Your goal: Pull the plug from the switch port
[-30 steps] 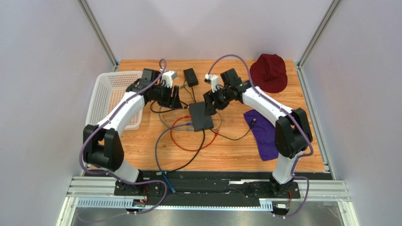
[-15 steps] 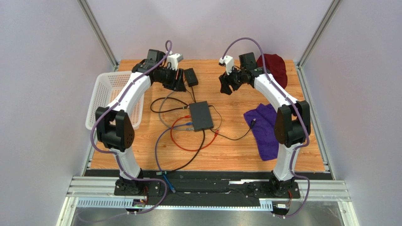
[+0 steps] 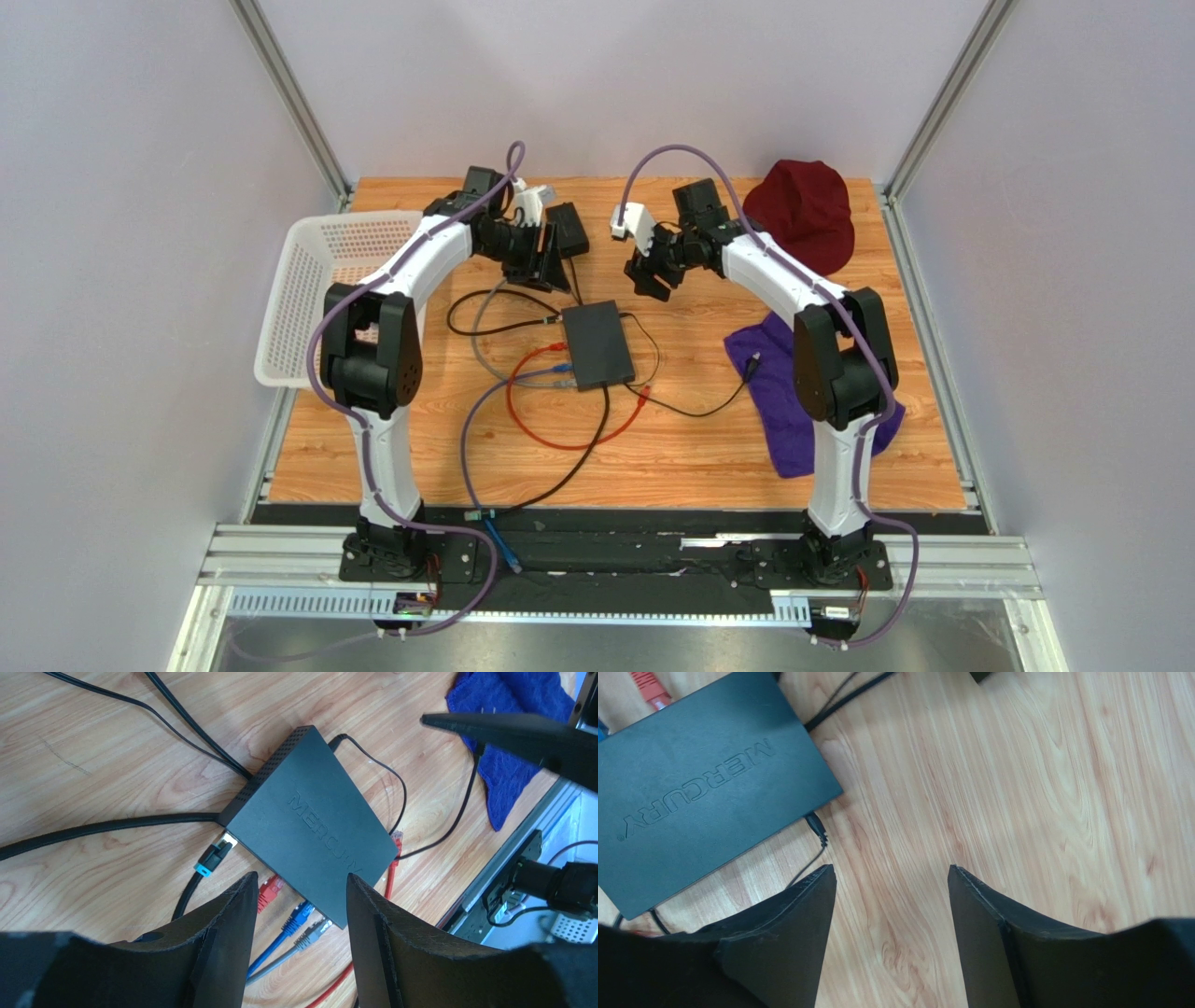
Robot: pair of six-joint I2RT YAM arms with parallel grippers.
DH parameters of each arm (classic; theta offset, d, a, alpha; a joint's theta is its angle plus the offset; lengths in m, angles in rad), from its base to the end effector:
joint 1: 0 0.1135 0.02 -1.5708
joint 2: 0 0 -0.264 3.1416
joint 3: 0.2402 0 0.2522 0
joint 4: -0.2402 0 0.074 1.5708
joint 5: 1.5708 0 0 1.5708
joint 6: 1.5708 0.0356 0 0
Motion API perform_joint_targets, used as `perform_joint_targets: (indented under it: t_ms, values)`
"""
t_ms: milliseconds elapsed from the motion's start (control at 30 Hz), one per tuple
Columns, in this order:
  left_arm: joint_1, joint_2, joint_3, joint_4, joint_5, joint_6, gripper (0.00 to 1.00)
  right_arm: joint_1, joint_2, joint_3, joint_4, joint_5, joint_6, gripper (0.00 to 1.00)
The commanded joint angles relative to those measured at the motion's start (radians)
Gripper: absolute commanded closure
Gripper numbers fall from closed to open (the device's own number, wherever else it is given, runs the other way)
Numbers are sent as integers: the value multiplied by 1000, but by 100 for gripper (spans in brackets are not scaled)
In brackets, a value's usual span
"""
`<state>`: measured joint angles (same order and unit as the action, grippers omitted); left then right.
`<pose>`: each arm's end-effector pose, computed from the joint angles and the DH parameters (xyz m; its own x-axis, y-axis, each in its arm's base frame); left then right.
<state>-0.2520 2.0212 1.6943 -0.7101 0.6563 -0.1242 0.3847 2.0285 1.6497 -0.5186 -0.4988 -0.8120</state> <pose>0.4189 -0.1303 0.2413 -0.8890 0.1276 -0.4398 0.3911 0.7111 -0.5843 0.4127 0.1854 0.2332 -0.0587 -0.7113 -0.7005 -0.9428 0.2702 -0.1953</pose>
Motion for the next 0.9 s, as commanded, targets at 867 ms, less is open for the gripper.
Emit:
perform_joint_targets:
  t_ms: [867]
  values:
    - [8, 74, 30, -106, 60, 103, 38, 26, 274, 300, -320, -185, -280, 50]
